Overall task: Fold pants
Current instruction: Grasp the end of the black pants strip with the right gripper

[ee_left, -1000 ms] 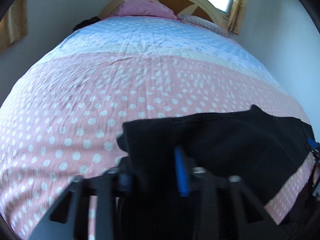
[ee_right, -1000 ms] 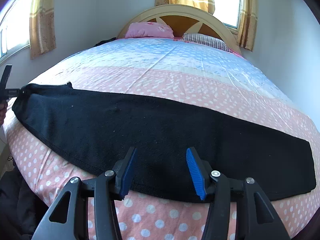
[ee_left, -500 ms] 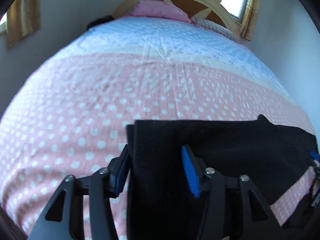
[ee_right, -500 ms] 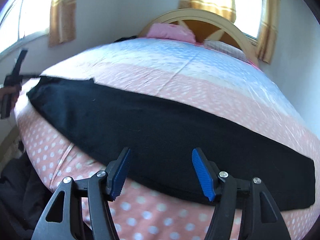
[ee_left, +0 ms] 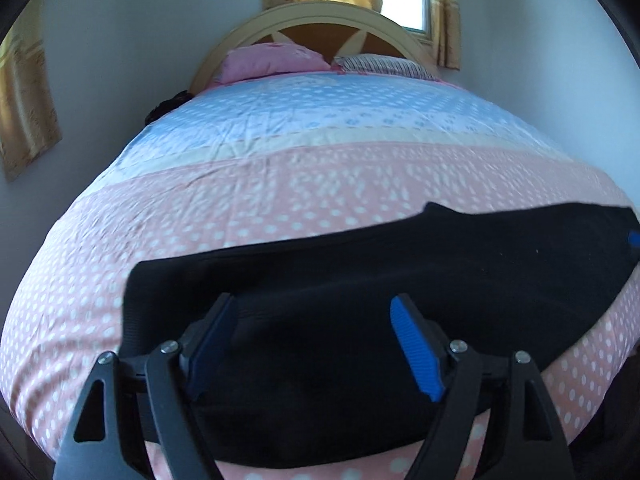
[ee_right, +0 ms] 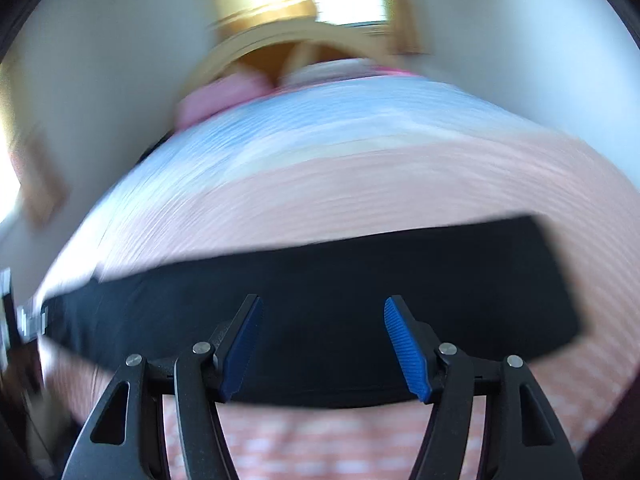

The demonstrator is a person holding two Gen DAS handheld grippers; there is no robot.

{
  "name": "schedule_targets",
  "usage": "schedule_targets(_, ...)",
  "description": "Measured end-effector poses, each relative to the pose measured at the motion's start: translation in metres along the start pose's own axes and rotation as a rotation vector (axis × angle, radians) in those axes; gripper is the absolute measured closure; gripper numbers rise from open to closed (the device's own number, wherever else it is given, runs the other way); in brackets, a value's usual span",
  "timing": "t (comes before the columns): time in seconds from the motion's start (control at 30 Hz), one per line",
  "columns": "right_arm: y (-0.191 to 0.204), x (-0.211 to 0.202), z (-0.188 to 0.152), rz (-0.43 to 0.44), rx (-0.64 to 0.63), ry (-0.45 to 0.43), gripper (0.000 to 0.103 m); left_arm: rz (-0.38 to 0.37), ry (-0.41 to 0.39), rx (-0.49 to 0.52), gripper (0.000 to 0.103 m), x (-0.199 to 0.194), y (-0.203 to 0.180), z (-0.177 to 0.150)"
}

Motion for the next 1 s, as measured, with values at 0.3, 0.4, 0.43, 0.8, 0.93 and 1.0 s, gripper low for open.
schedule_targets(0.3,-0.118,-0.018,-0.009,-0.080,0.217,-0.003,0.051,-0.010,0.036,0.045,0.016,0.010,-0.028,-0.007)
schedule_targets(0.4,-0.124,-0.034,-0.004,-0.036,0.250,-0.068,0.051,0.004,0.066,0.026,0.009,0.011,-0.031,-0.009)
schedule_targets(0.43,-0.125,-0.037,-0.001,-0.049,0.246,-0.073,0.051,0.007,0.069,0.016,0.009,0.011,-0.029,-0.009)
schedule_targets(0.8,-0.136,-0.027,-0.011,-0.041,0.314,-0.009,0.051,-0.010,0.027,-0.019,0.009,-0.006,-0.046,-0.004)
schedule_targets(0.93,-0.135,-0.024,-0.014,-0.012,0.330,0.009,0.057,-0.035,0.005,0.003,0.009,-0.017,-0.062,0.002)
schedule_targets(1.0,-0.133,-0.023,-0.015,0.053,0.373,0.012,0.073,-0.068,-0.024,0.003,0.006,-0.024,-0.077,0.015)
Point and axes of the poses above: each gripper's, at about its wrist camera, not at the fingertips, and x roughly the way its jaws point, y to its left, z to its top, the point moved 8 cm from there along x, roughly the way its jaws point, and after that the axes turned 11 degrees about z, right-handed, at the moved point
